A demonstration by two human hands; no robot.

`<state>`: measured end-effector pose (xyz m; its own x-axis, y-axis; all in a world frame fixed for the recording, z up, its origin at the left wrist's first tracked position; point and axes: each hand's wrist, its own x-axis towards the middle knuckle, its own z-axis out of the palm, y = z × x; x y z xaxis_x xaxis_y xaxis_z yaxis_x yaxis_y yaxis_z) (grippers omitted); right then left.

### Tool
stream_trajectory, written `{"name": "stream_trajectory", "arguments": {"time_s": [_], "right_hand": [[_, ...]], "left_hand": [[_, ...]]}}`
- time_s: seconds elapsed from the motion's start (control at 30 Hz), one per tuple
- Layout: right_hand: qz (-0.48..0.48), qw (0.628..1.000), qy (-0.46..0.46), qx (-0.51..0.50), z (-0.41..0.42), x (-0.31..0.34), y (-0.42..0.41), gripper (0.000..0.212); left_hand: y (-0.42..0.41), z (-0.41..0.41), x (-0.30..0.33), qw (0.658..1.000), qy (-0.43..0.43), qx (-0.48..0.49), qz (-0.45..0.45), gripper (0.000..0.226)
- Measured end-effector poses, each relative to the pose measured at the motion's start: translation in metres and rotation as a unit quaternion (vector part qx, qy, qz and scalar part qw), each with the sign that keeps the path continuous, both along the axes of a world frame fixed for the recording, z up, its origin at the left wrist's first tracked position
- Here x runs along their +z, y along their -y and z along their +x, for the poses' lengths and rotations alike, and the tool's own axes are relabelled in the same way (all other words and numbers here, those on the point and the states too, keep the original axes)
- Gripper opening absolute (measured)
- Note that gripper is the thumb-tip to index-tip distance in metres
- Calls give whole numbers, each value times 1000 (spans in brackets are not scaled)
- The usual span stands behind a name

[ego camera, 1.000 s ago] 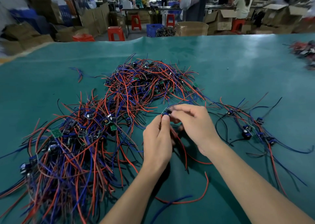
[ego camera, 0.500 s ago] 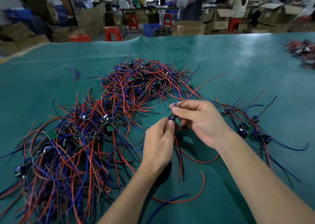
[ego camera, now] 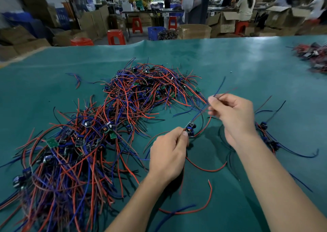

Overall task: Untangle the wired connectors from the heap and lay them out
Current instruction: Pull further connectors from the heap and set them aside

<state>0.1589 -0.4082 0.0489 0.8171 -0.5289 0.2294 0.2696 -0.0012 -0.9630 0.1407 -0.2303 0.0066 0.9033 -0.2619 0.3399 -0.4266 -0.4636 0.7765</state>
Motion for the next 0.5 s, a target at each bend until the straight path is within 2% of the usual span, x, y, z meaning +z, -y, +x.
{"name": "stream_trajectory", "arguments": {"time_s": [0.07, 0.17, 0.2, 0.27, 0.33, 0.37, 0.43, 0.5], "right_hand": [[81, 996, 23, -41, -1, 3, 9, 20], [206, 967, 50, -138, -1, 6, 20, 17], [211, 963, 44, -164, -1, 7, 21, 17], [133, 979, -3, -158, -1, 7, 15, 18], [15, 997, -65, -27, -2, 4, -2, 17], [-30, 993, -95, 68, -3, 2, -12, 18], [-65, 963, -127, 230, -7, -3, -29, 23], [-73, 948, -111, 289, -8, -8, -37, 15]], "left_hand": [[1, -1, 0, 1000, 1, 4, -1, 34], [1, -2, 1, 999, -3, 24, -45, 35], [0, -1, 0, 997, -7, 36, -69, 35], [-1, 1, -1, 994, -14, 51, -99, 35], [-1, 1, -1, 993, -12, 54, -103, 34], [-2, 1, -1, 993, -9, 52, -104, 34], [-1, 1, -1, 993, -10, 37, -113, 34], [-1, 2, -1, 992, -19, 22, -122, 35]]}}
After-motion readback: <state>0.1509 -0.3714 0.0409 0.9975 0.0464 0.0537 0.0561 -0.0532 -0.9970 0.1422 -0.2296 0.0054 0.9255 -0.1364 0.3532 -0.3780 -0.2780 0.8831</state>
